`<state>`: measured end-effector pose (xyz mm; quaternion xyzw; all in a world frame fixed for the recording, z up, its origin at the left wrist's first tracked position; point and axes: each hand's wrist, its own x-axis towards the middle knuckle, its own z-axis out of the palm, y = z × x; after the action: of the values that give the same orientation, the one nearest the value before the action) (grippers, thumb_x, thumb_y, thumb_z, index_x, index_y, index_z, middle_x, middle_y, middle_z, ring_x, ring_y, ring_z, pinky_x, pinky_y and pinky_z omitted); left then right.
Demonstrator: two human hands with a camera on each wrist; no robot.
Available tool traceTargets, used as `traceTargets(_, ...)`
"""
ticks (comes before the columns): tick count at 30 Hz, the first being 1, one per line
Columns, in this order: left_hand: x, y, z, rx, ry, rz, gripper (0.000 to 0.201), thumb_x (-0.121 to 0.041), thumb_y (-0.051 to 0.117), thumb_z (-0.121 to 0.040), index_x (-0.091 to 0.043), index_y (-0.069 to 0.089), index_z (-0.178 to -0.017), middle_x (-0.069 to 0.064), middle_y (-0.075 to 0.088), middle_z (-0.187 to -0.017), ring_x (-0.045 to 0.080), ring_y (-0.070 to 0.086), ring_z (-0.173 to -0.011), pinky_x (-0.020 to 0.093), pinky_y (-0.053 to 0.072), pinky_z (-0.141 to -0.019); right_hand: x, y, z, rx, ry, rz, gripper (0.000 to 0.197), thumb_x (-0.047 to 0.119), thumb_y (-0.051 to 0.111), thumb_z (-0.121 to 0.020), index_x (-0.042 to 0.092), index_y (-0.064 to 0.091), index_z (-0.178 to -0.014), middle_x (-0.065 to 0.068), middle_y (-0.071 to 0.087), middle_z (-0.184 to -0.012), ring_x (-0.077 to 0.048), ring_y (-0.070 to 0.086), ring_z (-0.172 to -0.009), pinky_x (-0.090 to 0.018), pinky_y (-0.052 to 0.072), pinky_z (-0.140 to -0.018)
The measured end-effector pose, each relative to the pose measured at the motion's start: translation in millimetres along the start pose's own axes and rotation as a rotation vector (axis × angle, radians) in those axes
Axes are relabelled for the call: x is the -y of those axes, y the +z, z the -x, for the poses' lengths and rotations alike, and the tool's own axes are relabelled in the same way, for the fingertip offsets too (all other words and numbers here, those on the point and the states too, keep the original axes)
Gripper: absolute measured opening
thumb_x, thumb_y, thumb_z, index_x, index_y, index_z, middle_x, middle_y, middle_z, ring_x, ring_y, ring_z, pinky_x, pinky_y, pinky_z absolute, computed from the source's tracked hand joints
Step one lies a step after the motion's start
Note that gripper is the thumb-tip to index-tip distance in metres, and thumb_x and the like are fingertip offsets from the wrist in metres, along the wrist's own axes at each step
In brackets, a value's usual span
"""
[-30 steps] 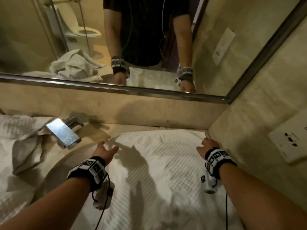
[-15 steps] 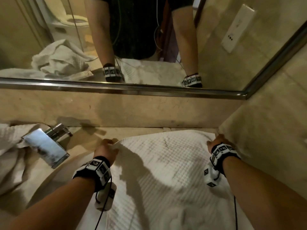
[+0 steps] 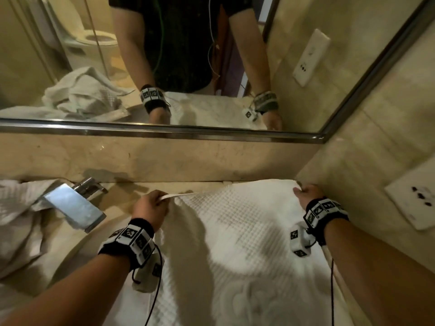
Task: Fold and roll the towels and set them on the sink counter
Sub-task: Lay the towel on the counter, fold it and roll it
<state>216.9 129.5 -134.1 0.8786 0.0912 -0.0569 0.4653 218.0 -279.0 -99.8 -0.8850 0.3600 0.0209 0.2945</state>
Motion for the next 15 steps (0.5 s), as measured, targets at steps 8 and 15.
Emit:
traceTargets(8, -46, -37, 49, -0.023, 0.173, 0.01, 0.014, -0.001, 0.061, -0.085, -0.013, 0.067, -0.08, 0.011, 0.068, -0.066, 0.029, 0.064, -0.065, 0.034, 0.053, -0.066, -1, -82, 58, -0.171, -0.238, -0.051, 0.024, 0.018, 0.057, -0.092, 0.007, 0.063, -0.112, -0.016, 0.066, -0.115, -0.034, 0.06, -0.106, -0.038, 0.046, -0.091)
traceTargets(15, -85, -95, 130, -0.111, 0.302, -0.287, 0.014, -0.002, 0.064, -0.081, -0.009, 0.072, -0.091, 0.015, 0.071, -0.081, 0.033, 0.066, -0.084, 0.033, 0.045, -0.071, -30, -166, 141, -0.308, -0.37, -0.202, 0.034, 0.028, 0.051, -0.097, 0.008, 0.061, -0.123, -0.014, 0.063, -0.125, -0.031, 0.058, -0.111, -0.033, 0.044, -0.096)
